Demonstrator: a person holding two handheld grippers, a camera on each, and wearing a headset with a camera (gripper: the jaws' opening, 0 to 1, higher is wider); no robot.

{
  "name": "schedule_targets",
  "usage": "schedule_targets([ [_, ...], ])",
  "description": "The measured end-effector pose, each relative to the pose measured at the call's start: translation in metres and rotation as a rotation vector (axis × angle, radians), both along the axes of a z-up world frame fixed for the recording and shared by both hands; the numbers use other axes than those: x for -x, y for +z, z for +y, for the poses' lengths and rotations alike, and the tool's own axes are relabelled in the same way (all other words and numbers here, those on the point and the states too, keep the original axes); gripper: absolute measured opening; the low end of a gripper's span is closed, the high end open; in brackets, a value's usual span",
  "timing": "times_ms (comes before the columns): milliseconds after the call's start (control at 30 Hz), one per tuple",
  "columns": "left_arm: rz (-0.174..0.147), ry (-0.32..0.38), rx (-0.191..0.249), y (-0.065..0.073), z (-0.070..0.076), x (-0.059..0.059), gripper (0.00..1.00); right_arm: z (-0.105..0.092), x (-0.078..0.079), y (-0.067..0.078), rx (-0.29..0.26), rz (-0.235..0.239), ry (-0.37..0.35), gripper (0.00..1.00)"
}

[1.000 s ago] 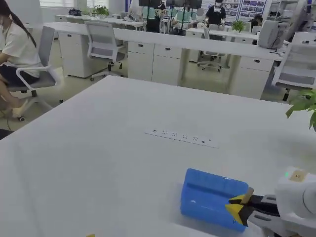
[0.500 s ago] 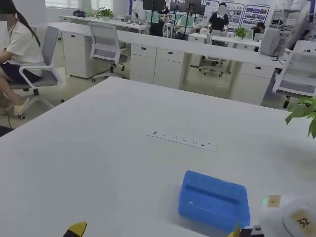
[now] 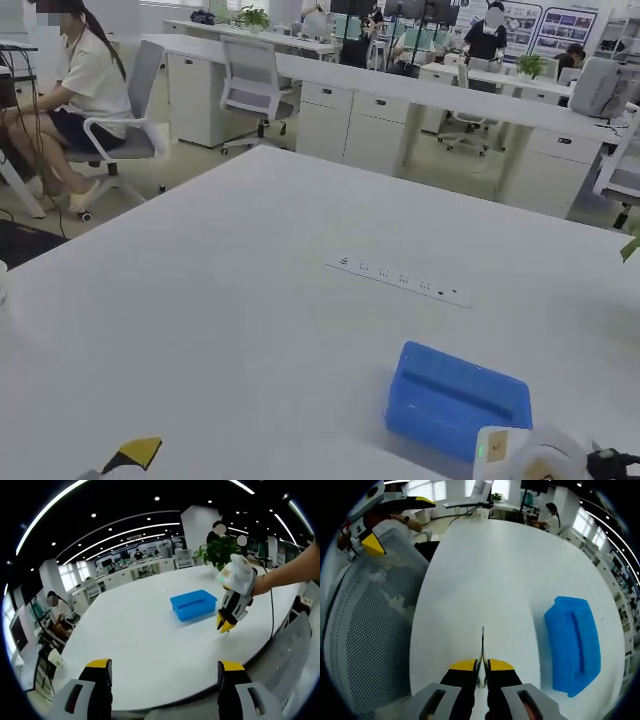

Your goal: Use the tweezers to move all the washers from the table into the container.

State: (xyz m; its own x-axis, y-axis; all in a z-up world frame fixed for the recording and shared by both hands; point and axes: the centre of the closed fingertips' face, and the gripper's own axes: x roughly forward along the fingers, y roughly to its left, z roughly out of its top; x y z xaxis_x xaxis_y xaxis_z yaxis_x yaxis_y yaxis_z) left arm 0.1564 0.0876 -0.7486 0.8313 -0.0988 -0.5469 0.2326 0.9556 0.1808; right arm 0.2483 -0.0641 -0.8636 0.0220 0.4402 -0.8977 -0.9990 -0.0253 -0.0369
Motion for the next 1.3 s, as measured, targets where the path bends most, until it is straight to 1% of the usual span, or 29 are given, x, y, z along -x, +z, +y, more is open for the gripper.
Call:
schedule_targets([
  [33,0.003,0.002,0.002,0.0,0.0,0.001,0.89,0.003,0.001,-0.001,-0.004,-0.003,0.01,0.04],
  [133,0.01,0.005,0.011,-0.001,0.0,0.002,0.89,0.007,0.003,-0.008,0.029,0.0,0.054,0.04],
  [267,0.017,0.009,0.009,-0.003,0.001,0.004,0.89,0.011,0.006,-0.016,0.064,0.002,0.112,0.04],
  [367,0.022,0.018,0.009,-0.003,0.003,0.006,0.89,0.011,0.007,-0.022,0.083,0.013,0.131,0.04],
  [433,0.022,0.023,0.01,-0.003,0.004,0.007,0.89,0.011,0.006,-0.02,0.083,0.01,0.146,0.04],
  [467,0.022,0.025,0.01,-0.003,0.005,0.007,0.89,0.011,0.005,-0.021,0.085,0.013,0.137,0.04],
  [567,0.024,0.027,0.015,-0.004,0.005,0.007,0.89,0.011,0.006,-0.02,0.082,0.019,0.138,0.04],
  [733,0.033,0.015,0.014,-0.005,0.001,0.005,0.89,0.01,0.008,-0.02,0.086,0.002,0.157,0.05],
  [833,0.031,0.004,0.012,-0.004,-0.001,0.004,0.89,0.01,0.008,-0.021,0.088,-0.003,0.159,0.05],
  [900,0.029,0.0,0.012,-0.003,-0.002,0.003,0.89,0.01,0.009,-0.02,0.085,0.007,0.15,0.07],
  [967,0.027,-0.002,0.012,-0.002,-0.002,0.002,0.89,0.009,0.009,-0.02,0.089,0.005,0.121,0.11],
  [1000,0.026,-0.005,0.012,-0.001,-0.002,0.001,0.89,0.009,0.004,-0.017,0.069,-0.005,0.062,0.11],
  [1067,0.022,-0.012,0.012,0.001,-0.003,0.0,0.89,0.011,-0.001,-0.009,0.024,-0.004,0.005,0.12],
  [1100,0.021,-0.018,0.01,0.002,-0.003,-0.002,0.89,0.011,-0.003,-0.001,-0.014,0.0,-0.039,0.13],
  [1133,0.021,-0.023,0.009,0.003,-0.004,-0.002,0.89,0.011,-0.004,0.006,-0.035,0.0,-0.064,0.14],
  [1167,0.021,-0.03,0.007,0.003,-0.004,-0.003,0.89,0.011,-0.005,0.018,-0.078,-0.002,-0.114,0.18],
  [1200,0.019,-0.036,0.007,0.004,-0.005,-0.004,0.89,0.012,-0.005,0.026,-0.115,-0.001,-0.152,0.2],
  [1233,0.018,-0.043,0.01,0.005,-0.006,-0.005,0.89,0.013,-0.005,0.039,-0.17,-0.002,-0.193,0.21],
  [1300,0.017,-0.054,0.011,0.006,-0.008,-0.007,0.89,0.01,-0.004,0.053,-0.222,-0.003,-0.255,0.25],
])
